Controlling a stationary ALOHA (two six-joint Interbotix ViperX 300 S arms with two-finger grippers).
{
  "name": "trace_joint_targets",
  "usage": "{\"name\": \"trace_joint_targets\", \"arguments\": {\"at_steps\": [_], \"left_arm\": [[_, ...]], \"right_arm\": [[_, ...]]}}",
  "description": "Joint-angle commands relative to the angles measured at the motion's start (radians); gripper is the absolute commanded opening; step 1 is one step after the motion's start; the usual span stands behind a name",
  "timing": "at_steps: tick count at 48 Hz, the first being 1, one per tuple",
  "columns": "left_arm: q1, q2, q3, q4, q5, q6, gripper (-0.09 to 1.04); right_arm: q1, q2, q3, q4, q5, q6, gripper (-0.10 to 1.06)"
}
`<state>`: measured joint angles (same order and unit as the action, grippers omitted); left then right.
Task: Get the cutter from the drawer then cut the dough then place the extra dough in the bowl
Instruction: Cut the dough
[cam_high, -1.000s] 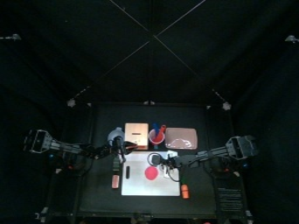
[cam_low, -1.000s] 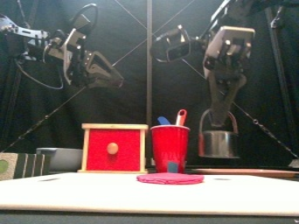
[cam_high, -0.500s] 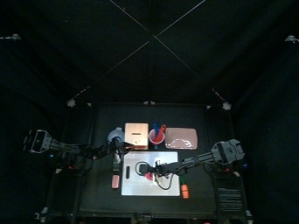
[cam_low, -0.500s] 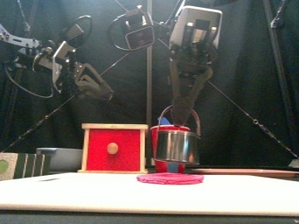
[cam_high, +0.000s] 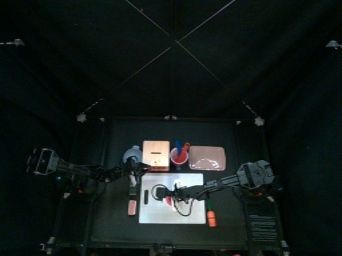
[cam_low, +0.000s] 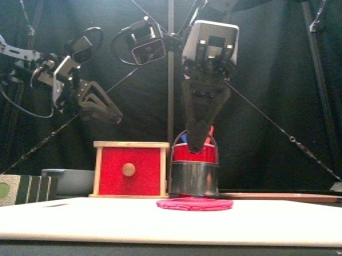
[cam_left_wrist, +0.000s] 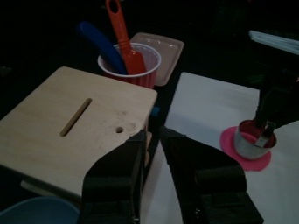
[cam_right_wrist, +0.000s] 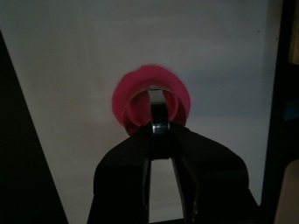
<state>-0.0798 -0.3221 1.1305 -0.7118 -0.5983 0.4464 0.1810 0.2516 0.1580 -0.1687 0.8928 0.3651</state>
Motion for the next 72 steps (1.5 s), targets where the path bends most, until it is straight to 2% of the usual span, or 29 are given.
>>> {"name": "trace_joint_targets", "arguments": {"at_steps": [1, 13, 52, 63, 72], "left_arm": [[0.003, -0.008, -0.012, -0.002, -0.009, 0.0, 0.64], [0.003, -0.008, -0.011, -0.002, -0.009, 0.0, 0.64], [0.003, -0.008, -0.008, -0.012, -0.009, 0.0, 0.64], [0.003, -0.008, -0.002, -0.012, -0.009, -0.002, 0.64], [0.003, -0.008, -0.003, -0.02, -0.009, 0.0, 0.64]], "right_arm": [[-0.012, -0.021, -0.02, 0.002, 0.014, 0.002, 0.58], [-0.014, -0.012, -0.025, 0.026, 0.015, 0.0, 0.57], [-0.014, 0.018, -0.043, 0.026, 0.018, 0.012, 0.57], [-0.014, 0.005, -0.046, 0.026, 0.011, 0.015, 0.64], [-0.011, -0.017, -0.046, 0.025, 0.0, 0.012, 0.8]]}}
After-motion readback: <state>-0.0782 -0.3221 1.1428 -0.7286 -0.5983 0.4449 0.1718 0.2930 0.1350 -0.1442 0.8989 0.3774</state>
